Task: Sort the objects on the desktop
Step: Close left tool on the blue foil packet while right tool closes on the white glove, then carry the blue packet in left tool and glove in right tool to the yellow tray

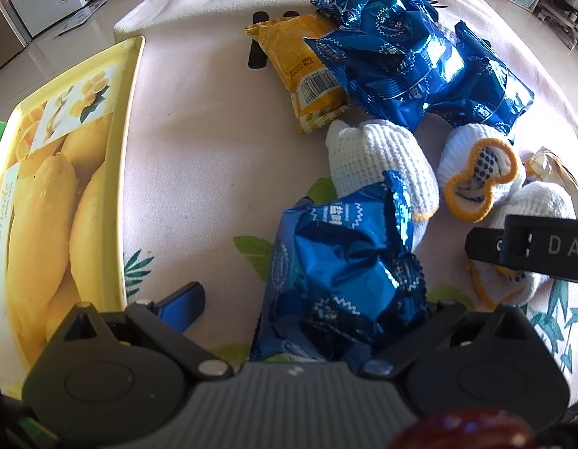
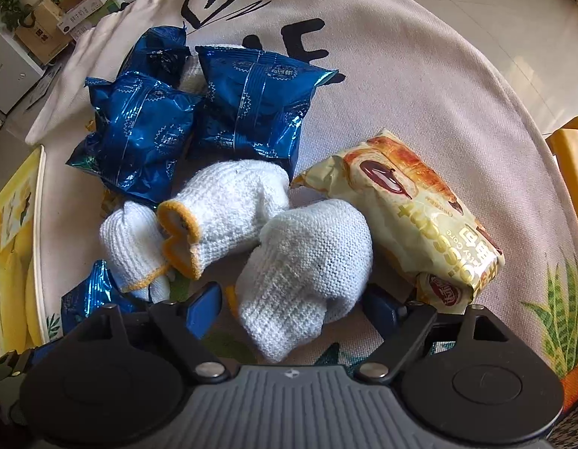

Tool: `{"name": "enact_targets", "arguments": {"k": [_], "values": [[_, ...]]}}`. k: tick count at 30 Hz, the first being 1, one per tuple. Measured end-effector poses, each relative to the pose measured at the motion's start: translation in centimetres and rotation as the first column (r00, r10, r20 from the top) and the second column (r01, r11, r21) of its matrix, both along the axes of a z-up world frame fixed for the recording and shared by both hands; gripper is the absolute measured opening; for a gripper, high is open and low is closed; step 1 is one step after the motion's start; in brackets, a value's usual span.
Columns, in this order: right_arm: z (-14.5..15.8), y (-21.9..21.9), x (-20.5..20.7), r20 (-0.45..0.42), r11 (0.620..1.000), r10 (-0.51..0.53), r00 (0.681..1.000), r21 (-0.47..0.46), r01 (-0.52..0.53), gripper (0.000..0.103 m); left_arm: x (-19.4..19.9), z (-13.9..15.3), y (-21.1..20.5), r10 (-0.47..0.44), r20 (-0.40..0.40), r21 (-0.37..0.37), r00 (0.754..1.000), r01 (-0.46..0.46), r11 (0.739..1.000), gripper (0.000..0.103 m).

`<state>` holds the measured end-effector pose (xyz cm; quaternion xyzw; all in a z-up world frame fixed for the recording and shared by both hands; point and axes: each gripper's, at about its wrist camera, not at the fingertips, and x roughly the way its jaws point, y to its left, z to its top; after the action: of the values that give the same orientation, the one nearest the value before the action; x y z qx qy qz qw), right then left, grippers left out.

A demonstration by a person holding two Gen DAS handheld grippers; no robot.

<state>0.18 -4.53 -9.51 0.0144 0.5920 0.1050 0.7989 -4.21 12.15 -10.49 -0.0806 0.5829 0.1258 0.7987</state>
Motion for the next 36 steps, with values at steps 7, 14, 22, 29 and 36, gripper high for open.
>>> {"name": "enact_targets", "arguments": {"k": [7,14,22,29,36], "values": [[-0.2,0.3,-0.1,0.023,0.999,0.026,0.999,-0.031,-0.025,0.084,-0.1,0.0,0.0,0.005,0.005,0.001,1.000,-0.005,1.000,0.103],[0.0,0.4,0.0,0.046,0.999,0.042,0.998,-0.027,-0.041,0.070,-0.5,0.4,0.1,0.015,0.042,-0.001,0.999,-0.015,1.000,0.090],[0.5,0.2,0.0,0.039,1.000,0.031,0.999,0.003,-0.031,0.056,-0.8,1.8,-0.4,-0.014,0.083,-0.057,0.996,0.019,0.998,0.061],[1.5,0.3,-0.5,0.047,0.999,0.028,0.998,0.025,-0.029,0.055,-0.8,2.5,0.1,0.000,0.104,-0.054,0.995,0.006,0.999,0.060],[2.4,-0.7,-0.9,0.042,0.999,0.004,0.999,0.049,-0.006,0.054,-0.9,3.4,0.2,-0.015,0.126,-0.057,0.992,0.023,0.998,0.060]]}}
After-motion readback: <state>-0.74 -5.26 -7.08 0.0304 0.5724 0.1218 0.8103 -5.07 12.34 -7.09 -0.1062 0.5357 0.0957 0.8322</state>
